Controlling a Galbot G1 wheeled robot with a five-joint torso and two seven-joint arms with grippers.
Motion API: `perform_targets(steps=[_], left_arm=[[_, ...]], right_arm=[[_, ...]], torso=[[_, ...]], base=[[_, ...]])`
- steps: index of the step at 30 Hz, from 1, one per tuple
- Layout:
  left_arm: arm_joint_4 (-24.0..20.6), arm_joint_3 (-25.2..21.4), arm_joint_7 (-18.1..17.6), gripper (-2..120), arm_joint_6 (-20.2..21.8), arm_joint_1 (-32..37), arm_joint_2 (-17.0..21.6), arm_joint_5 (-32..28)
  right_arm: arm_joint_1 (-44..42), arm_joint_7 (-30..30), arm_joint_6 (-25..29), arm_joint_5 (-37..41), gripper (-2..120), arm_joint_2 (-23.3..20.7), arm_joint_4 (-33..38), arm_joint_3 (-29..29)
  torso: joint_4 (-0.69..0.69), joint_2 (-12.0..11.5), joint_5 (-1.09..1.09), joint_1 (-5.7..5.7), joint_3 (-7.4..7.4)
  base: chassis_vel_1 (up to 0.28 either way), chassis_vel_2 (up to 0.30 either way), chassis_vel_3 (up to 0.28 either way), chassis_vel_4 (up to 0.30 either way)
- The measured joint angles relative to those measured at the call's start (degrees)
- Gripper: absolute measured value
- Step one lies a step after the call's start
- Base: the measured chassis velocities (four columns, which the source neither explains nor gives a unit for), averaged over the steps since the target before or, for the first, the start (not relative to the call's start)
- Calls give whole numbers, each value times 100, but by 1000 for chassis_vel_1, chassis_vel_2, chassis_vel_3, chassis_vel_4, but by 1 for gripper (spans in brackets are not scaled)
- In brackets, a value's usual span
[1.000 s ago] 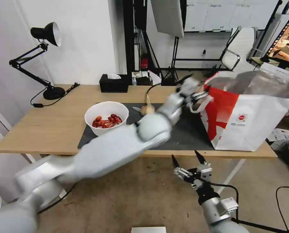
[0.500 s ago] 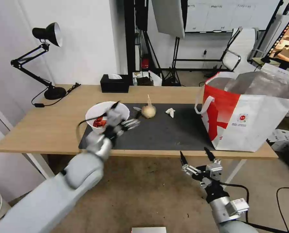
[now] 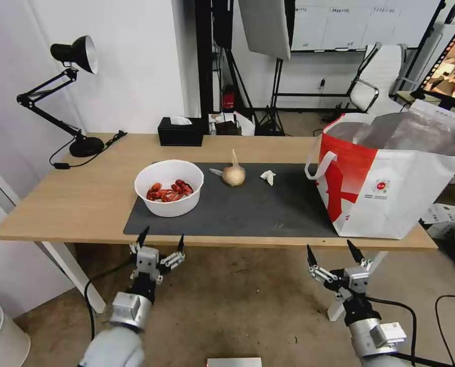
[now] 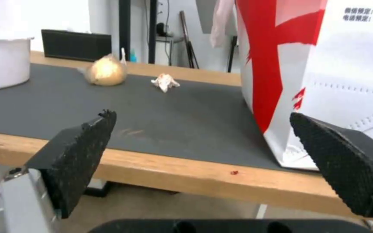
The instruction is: Pick up the trash from the table and place it into the takeout bag.
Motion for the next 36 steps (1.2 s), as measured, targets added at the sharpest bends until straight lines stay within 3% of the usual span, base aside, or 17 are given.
perform_targets(steps=[13, 19, 23, 27, 28, 31, 33, 34, 36], left_arm=[[-17, -14, 75, 100, 28, 15, -24, -50], [-5, -45, 116, 100, 35, 38, -6, -69], [-9, -60, 132, 100, 50, 15, 18, -79], [-76, -106, 138, 100, 136, 48, 11, -82], [-76, -106, 138, 100, 136, 48, 11, -82], [-99, -186, 135, 100, 166, 92, 12, -81], [-99, -188, 135, 100, 167, 93, 13, -81], [-95, -223, 131, 100, 169, 108, 8, -81], [-83, -229, 130, 100, 169, 113, 2, -81]], right_arm=[[-17, -10, -97, 24, 100, 76, -5, -164], [358, 8, -491, 603, 100, -201, 175, -567], [1241, 11, -1055, 1350, 100, -649, 237, -1054], [3043, 279, -1748, 2505, 100, -1395, -83, -1933], [3043, 279, -1748, 2505, 100, -1395, -83, -1933], [4485, 753, -2049, 3150, 100, -1621, -672, -2675], [4559, 781, -2058, 3171, 100, -1623, -714, -2722], [5179, 1145, -2224, 3283, 100, -1588, -1103, -3164], [5534, 1497, -2392, 3368, 100, -1493, -1355, -3415]], torso=[[0, -1, -1, 1, 0], [-1, -1, -1, 1, 1], [0, -1, 0, 1, 1], [0, -2, 0, 2, 2], [0, -2, 0, 2, 2], [2, -2, -2, 3, 2], [2, -2, -2, 3, 2], [2, -1, -2, 3, 2], [1, -2, 1, 3, 2]], base=[[0, 0, 0, 0], [0, 0, 0, 0], [0, 0, 0, 0], [0, 0, 0, 0], [0, 0, 0, 0], [0, 0, 0, 0], [0, 0, 0, 0], [0, 0, 0, 0], [0, 0, 0, 0]])
